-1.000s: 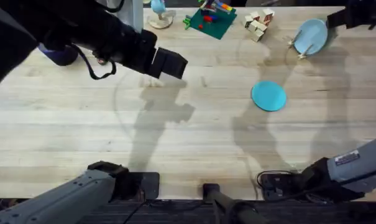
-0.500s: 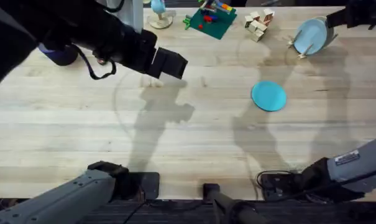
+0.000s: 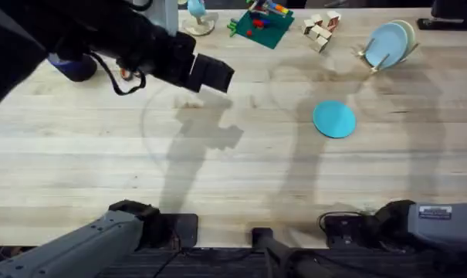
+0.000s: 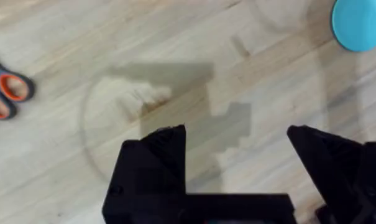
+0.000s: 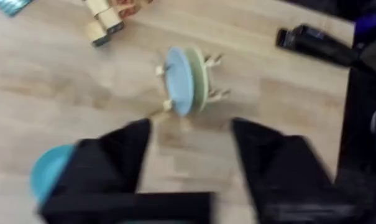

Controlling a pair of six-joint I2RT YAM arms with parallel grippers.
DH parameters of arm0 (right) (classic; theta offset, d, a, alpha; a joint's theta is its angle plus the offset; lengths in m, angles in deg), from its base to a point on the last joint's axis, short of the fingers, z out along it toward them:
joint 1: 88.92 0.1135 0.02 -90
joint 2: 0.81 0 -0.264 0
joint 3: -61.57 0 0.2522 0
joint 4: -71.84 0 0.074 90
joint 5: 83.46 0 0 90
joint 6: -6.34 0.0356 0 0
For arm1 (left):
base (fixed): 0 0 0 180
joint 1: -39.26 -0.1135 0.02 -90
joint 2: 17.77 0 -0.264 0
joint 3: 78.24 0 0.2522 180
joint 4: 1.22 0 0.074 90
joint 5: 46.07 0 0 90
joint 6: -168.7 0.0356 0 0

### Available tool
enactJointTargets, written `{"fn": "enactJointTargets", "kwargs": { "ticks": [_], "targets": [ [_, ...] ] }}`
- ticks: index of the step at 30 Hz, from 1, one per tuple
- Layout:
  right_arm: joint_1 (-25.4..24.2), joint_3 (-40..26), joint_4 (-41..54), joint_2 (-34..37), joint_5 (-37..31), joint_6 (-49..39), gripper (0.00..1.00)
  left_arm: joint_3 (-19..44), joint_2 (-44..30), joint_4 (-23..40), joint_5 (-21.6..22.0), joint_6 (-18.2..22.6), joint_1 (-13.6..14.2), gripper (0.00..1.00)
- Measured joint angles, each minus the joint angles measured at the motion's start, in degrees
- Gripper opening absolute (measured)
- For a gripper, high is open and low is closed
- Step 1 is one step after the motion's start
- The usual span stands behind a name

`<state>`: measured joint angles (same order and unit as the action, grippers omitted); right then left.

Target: Pick up the plates from the table one by one and place each into a slot on the dish rack.

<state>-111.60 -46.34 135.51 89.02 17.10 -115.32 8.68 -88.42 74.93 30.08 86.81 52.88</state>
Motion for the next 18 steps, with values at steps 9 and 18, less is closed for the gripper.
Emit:
{"fn": "enactJointTargets", "kwargs": {
  "ticks": [9, 18],
  "targets": [
    [0.0, 0.0, 19.5, -10.0, 0.0, 7.2, 0.995, 0.0, 0.0, -6.4, 0.0, 0.0, 0.0, 0.993],
    [0.0, 0.0, 29.8, -24.9, 0.1, 13.5, 0.996, 0.0, 0.0, -10.0, 0.0, 0.0, 0.0, 0.993]
  ]
}}
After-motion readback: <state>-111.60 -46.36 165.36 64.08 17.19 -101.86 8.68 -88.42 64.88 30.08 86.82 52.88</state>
